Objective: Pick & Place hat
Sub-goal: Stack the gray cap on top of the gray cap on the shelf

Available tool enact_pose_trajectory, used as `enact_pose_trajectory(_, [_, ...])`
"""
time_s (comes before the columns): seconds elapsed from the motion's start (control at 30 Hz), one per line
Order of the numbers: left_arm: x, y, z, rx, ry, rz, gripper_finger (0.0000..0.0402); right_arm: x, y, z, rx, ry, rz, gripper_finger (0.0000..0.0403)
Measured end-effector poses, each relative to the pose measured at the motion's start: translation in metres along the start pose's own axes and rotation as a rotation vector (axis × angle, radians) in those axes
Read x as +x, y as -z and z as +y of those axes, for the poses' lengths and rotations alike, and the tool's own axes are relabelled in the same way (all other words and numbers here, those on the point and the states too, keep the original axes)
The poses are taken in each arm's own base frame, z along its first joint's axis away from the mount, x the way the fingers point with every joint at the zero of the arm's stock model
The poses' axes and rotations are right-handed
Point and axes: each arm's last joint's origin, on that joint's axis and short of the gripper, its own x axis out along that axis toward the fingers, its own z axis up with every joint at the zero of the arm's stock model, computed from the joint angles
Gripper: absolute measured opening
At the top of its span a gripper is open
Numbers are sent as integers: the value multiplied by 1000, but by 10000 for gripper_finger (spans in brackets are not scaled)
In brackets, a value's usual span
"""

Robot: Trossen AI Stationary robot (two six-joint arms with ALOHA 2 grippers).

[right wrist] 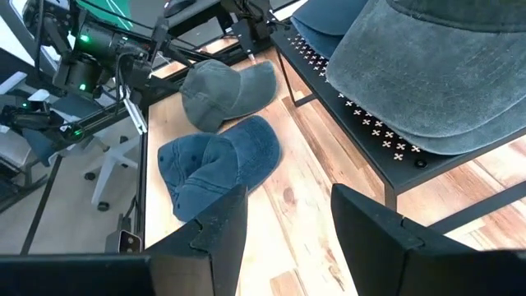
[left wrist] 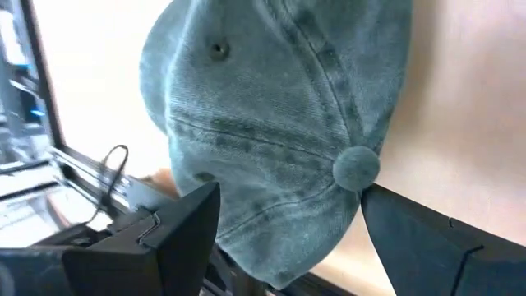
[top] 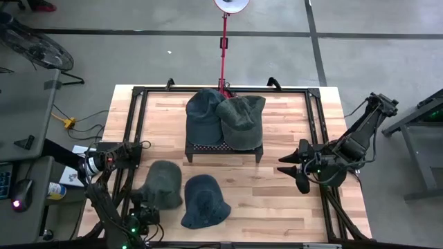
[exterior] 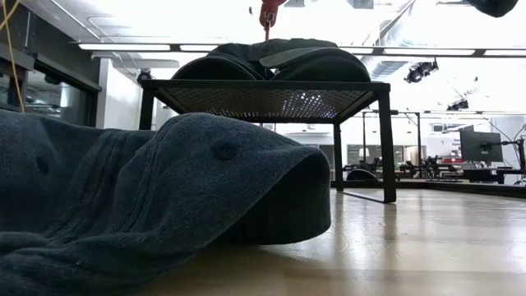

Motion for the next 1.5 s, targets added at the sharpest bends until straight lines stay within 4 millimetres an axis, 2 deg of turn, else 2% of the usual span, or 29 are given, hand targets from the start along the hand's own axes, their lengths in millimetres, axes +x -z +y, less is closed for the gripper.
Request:
enact_pose_trajectory(0.67, [0, -2, 0, 8, -21, -70, 289, 0, 3, -4, -43, 35, 26, 169])
enact_pose_trajectory(0.97, [16, -3, -19, 98, -66, -71, 289, 0, 3, -4, -43, 32, 29, 169])
enact_pose_trajectory(1.27, [19, -6, -21, 97, -100, -125, 289, 0, 3, -4, -39, 29, 27, 169])
enact_pose_trajectory(1.37, [23, -7, -20, 94, -106, -119, 278, 0, 3, -4, -38, 32, 23, 169])
enact_pose_trajectory(1.5, [37, -7, -20, 86, -109, -78, 244, 0, 3, -4, -31, 29, 22, 169])
